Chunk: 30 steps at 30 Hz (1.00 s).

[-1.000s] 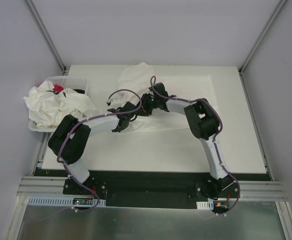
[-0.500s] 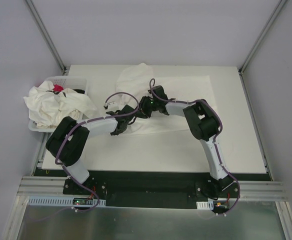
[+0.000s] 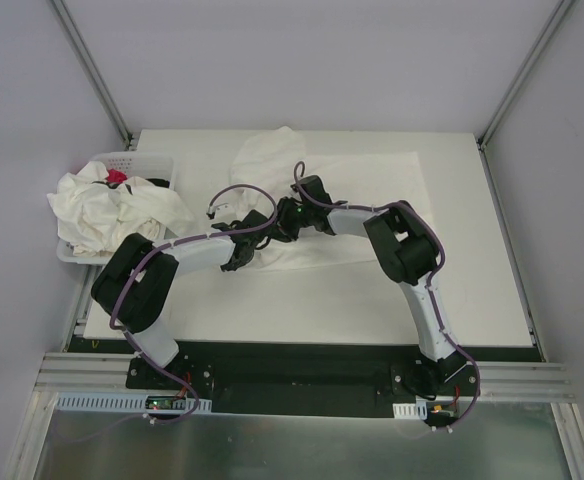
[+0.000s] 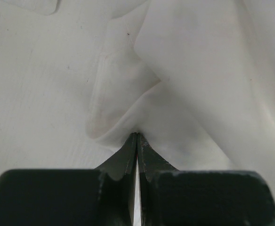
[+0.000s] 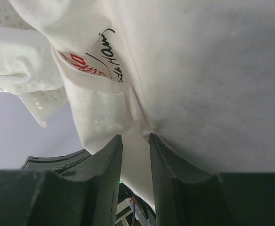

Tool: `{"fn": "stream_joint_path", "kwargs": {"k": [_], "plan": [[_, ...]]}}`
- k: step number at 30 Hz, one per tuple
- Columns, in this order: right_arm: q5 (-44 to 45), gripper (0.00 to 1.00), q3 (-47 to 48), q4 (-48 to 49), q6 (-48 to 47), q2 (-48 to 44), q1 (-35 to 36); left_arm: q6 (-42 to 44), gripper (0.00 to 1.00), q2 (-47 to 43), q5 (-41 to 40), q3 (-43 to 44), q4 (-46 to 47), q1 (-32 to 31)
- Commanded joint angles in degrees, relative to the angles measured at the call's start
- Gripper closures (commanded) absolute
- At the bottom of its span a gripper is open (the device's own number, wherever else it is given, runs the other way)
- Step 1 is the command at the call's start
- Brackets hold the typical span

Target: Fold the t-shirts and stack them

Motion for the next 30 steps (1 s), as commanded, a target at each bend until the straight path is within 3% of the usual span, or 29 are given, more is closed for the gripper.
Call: {"fn": "stream_joint_path", "kwargs": {"k": [1, 15, 18, 22, 24, 30], "plan": [[-1.83, 0.68, 1.83, 0.26, 0.51, -3.31, -0.43, -0.60, 1.00, -0.30, 3.27, -0.90, -3.65, 0.00], [-2.00, 0.69, 1.74, 1.93, 2.36, -2.96, 2.99, -0.42, 1.00, 0.32, 3.36, -0.37, -3.91, 0.00], [-2.09, 0.73, 2.45, 1.67, 2.36, -2.17, 2.99, -0.33, 1.00, 0.50, 3.45, -0.11, -3.83, 0.00], [-2.00, 0.93, 2.89, 1.41, 2.36, -1.55, 2.82, -0.33, 1.00, 0.50, 3.36, -0.19, -3.91, 0.00], [-1.91, 0.99, 2.71, 1.32, 2.18, -1.64, 2.38, -0.33, 1.00, 0.50, 3.27, 0.07, -3.91, 0.00], [-1.74, 0.99, 3.06, 0.97, 1.30, -1.99, -0.78, 0.02, 1.00, 1.02, 3.62, 0.42, -3.83, -0.09]]}}
